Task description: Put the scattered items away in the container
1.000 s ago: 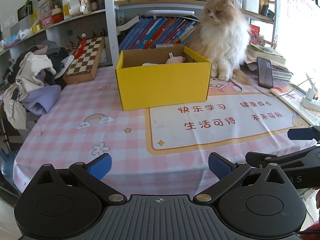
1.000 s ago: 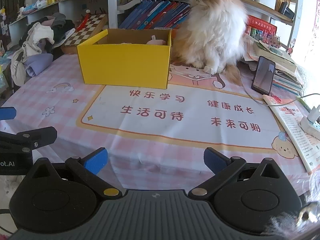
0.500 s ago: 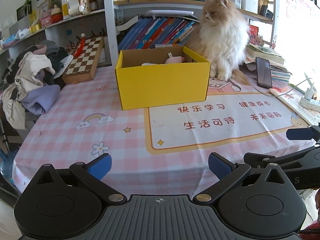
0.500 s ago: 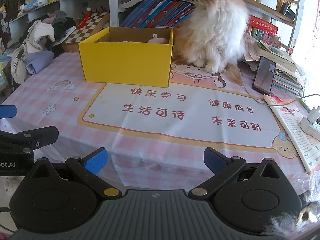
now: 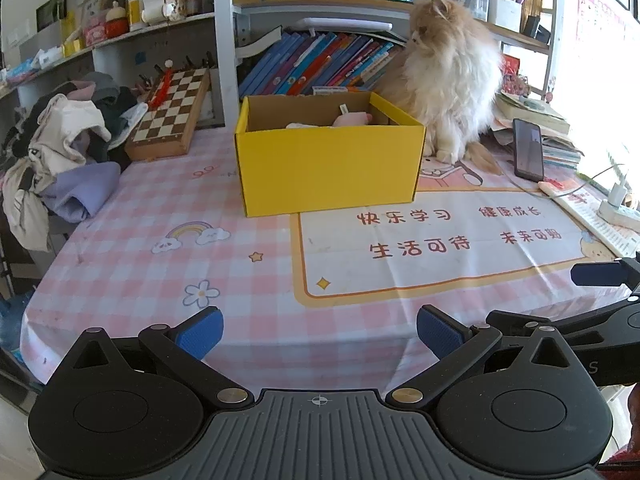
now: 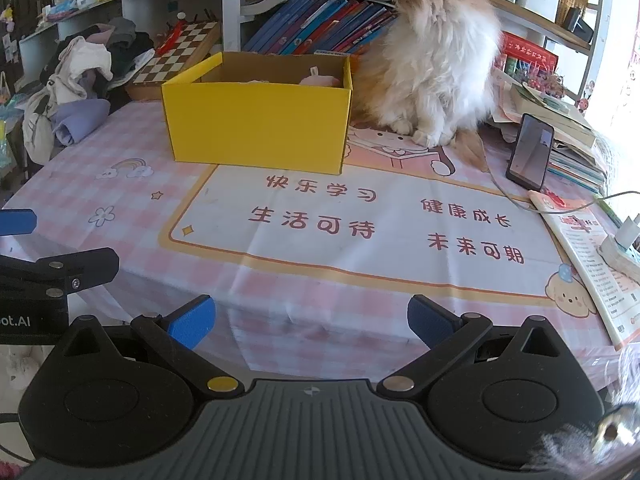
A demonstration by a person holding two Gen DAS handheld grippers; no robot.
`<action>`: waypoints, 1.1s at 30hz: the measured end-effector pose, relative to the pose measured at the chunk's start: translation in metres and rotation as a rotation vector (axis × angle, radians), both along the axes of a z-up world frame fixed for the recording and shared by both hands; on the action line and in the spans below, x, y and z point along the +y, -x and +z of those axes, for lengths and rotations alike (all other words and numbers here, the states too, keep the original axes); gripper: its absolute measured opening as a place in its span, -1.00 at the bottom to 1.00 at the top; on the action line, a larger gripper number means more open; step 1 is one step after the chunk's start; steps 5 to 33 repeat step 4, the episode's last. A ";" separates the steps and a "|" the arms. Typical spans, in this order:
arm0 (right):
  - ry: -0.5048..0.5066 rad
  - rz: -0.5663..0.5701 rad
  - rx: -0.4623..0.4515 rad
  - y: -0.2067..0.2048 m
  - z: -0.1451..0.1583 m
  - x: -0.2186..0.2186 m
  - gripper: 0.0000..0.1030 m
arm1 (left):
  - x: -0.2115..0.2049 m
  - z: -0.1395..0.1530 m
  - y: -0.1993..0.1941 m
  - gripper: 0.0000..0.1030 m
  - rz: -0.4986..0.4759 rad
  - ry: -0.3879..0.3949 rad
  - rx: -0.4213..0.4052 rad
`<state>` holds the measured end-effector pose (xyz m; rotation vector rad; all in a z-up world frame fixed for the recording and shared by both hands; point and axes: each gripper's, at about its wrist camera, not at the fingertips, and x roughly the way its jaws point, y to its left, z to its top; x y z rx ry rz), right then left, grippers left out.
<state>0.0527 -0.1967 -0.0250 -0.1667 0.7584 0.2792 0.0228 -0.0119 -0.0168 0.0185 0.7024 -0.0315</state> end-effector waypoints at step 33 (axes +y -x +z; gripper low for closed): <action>0.006 0.002 0.003 -0.002 0.000 0.002 1.00 | 0.001 0.000 -0.001 1.00 -0.003 0.001 -0.006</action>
